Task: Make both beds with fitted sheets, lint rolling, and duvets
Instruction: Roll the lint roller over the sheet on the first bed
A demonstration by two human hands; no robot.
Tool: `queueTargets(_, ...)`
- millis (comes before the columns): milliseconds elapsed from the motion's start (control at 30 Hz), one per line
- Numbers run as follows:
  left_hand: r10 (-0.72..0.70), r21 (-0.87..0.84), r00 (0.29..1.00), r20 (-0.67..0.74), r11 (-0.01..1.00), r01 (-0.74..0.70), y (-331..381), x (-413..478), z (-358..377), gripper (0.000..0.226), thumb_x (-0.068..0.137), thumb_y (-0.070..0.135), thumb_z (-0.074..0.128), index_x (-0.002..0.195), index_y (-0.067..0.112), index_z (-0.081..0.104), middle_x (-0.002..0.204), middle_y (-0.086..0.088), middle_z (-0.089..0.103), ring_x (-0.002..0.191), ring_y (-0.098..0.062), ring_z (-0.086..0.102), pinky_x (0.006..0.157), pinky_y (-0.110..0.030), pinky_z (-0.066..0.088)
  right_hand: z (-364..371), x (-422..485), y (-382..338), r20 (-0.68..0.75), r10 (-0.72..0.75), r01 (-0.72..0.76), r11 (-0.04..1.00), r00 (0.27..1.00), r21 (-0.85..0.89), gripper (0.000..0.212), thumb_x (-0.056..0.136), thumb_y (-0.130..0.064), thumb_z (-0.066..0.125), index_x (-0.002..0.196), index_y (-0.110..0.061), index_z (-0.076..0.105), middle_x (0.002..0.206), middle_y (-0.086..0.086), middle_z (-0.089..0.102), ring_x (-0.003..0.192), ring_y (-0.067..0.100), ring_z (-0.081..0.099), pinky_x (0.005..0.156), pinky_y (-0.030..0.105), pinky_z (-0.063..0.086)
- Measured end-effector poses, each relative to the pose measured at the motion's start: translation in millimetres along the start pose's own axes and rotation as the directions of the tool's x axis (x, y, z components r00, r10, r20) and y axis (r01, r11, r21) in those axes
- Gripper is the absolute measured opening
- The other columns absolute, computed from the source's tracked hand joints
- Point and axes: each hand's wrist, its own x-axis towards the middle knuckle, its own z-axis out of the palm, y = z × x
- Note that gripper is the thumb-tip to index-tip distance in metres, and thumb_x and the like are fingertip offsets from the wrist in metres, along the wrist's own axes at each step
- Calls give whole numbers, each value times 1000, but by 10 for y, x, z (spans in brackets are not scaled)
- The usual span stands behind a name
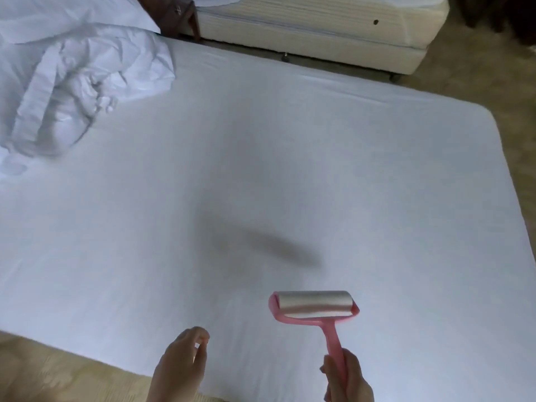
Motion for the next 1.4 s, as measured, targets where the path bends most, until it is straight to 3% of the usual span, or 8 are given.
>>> queueTargets(67,10,25,999,35,1000,-10,36,237,109,61,87,10,53,88,69,38,87,20,60,74,-2,61,71,-27,48,90,235,95,-10,81,-82,996,997,-30,10,88,-27,63,91,-34,56,58,-7,67,33,10,52,46,26,47)
queueTargets(233,87,74,990,107,993,-95,339,817,359,54,88,12,53,90,64,38,88,21,58,80,-4,60,71,-27,46,198,734,196,-223,71,-71,997,972,7,59,71,-61,42,122,-34,54,57,1,66,37,15,50,52,30,46)
queueTargets(367,190,60,964,187,977,-204,609,1197,544,27,88,12,51,82,39,50,90,19,58,84,-5,59,77,-28,47,226,1070,293,-263,43,-52,998,964,-30,47,79,-54,39,125,-62,30,64,-9,63,40,7,49,49,26,48)
queueTargets(533,293,81,920,260,943,-323,783,1598,705,18,90,15,50,90,33,54,93,20,57,84,-2,56,75,-26,45,358,1526,223,-240,15,-40,994,971,-101,49,97,-20,48,138,-46,39,63,-27,55,46,11,40,48,13,34)
queueTargets(833,363,104,891,272,910,-402,827,2042,618,15,91,12,50,94,23,59,93,16,59,87,-8,57,77,-29,47,252,2828,-152,-273,16,-60,986,962,-156,42,97,-15,44,137,-28,48,90,-5,61,68,21,48,66,25,35)
queueTargets(1167,357,72,885,297,916,-394,639,2023,454,19,90,12,52,86,30,53,87,18,57,85,-6,58,74,-29,47,395,1145,106,-320,72,-101,992,945,-74,63,87,-21,60,112,-75,41,96,-18,71,68,-12,60,63,-2,40)
queueTargets(1267,336,79,891,306,924,-375,530,2021,382,23,89,13,52,82,35,49,88,18,58,84,-7,58,74,-29,48,483,1198,-167,-321,23,-25,1000,947,-3,60,90,-12,61,121,-61,49,109,-29,65,81,-17,61,72,-3,40)
queueTargets(1400,334,58,899,284,930,-364,484,2069,296,26,88,12,53,80,37,49,90,19,59,83,-6,58,75,-29,48,830,1803,-704,-201,-93,96,995,975,7,49,95,-8,52,133,-40,52,92,-29,63,62,7,49,63,6,38)
